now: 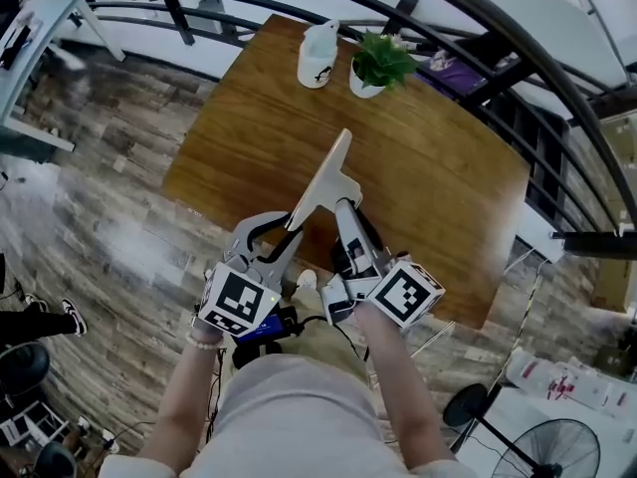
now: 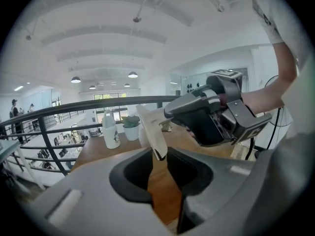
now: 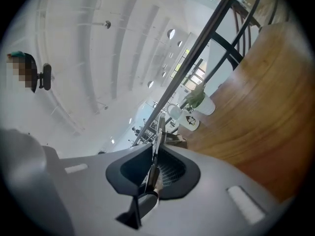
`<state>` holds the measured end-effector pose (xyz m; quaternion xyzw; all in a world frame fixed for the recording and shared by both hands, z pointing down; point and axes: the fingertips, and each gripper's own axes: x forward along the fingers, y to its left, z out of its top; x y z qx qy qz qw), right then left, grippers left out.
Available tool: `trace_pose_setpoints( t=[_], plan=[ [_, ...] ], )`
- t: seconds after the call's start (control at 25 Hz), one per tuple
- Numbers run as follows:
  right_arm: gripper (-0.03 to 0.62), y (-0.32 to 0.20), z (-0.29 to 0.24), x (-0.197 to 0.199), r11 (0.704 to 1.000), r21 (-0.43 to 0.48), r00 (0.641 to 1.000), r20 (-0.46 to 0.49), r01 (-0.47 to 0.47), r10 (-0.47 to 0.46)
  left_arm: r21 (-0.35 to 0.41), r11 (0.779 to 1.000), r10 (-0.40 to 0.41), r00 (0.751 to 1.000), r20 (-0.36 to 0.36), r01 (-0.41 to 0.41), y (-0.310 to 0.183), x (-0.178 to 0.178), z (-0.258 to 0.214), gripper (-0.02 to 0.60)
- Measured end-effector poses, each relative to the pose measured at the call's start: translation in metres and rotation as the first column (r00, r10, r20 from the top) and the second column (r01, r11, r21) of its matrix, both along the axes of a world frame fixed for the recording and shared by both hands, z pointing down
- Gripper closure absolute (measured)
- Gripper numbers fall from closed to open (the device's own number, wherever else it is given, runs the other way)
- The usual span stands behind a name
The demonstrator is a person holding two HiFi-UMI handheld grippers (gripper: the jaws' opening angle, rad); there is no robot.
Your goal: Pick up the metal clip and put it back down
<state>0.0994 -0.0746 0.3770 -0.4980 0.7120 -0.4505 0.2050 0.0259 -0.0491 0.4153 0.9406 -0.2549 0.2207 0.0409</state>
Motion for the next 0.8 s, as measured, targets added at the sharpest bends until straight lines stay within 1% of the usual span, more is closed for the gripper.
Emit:
trace_pose_setpoints(
  t=[0.08, 0.24, 0.36, 0.48, 0.64, 0.8],
  plan=[
    [0.539, 0.0, -0.008, -0.001, 1.0, 0.013, 1.0, -0.009, 0.006, -0.006, 0.02, 1.0, 0.011, 1.0, 0.01, -0.011, 0.0, 0.0, -0.007, 0.482],
    [0.539, -0.001, -0.022, 0.004, 0.999, 0.046, 1.0, -0.007, 0.005, -0.005, 0.056, 0.998, 0.019, 1.0, -0.001, -0.019, -0.006, 0.004, -0.022, 0.482],
    [0.539, -0.001, -0.029, 0.007, 0.999, 0.052, 1.0, -0.006, -0.002, 0.002, 0.08, 0.996, 0.026, 1.0, -0.004, -0.025, -0.008, 0.004, -0.033, 0.482],
    [0.539, 0.001, -0.04, 0.004, 0.998, 0.07, 1.0, 0.007, -0.001, 0.001, 0.099, 0.995, 0.031, 0.999, -0.011, -0.029, -0.007, 0.001, -0.045, 0.482],
    [0.539, 0.001, -0.056, -0.002, 0.993, 0.117, 1.0, 0.012, 0.007, -0.009, 0.128, 0.991, 0.036, 0.999, -0.015, -0.034, -0.007, -0.002, -0.058, 0.482],
    [0.539, 0.007, -0.064, -0.005, 0.991, 0.132, 1.0, 0.002, 0.008, -0.008, 0.147, 0.989, 0.035, 0.999, -0.03, -0.03, -0.002, -0.006, -0.068, 0.482]
  ],
)
